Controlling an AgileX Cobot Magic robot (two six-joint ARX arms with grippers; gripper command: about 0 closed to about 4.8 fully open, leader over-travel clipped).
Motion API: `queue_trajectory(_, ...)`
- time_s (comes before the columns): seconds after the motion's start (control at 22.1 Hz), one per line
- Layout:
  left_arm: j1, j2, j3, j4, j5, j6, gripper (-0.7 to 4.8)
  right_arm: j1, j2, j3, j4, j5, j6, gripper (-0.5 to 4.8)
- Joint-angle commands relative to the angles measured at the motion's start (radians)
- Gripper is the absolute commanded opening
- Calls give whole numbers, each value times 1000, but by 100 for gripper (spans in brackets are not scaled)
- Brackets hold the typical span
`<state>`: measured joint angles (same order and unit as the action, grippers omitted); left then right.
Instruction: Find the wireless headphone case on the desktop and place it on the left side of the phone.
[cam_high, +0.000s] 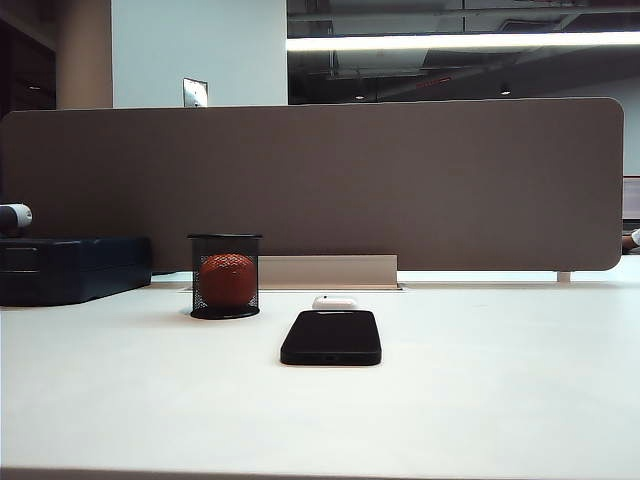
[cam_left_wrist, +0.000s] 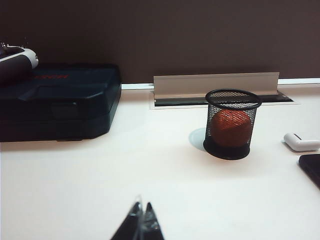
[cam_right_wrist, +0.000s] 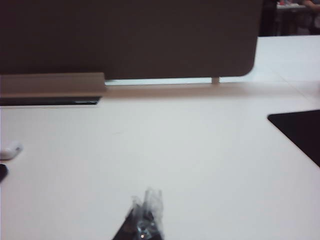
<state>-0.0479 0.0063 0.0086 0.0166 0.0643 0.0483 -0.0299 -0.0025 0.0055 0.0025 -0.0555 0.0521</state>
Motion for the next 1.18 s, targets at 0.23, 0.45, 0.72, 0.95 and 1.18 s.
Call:
queue_trajectory(0.23,-1,0,2,7,74,-3,-5,1,3,127,-85,-27,1,-8)
queue_trajectory(0.45,-1,0,2,7,79,-3,-5,1,27,300,-248,-29,1,-8)
queue_trajectory(0.72,-1,0,2,6,79,-3,-5,1,249,642,-459,-31,0,-8)
queue_trajectory(0.95,-1,0,2,-17,78,-3,-5,1,556,1031,-719,-81,0,-8)
queue_trajectory(1.18,-1,0,2,-22,79,-3,-5,1,848,1409,-984,-220,0,-8)
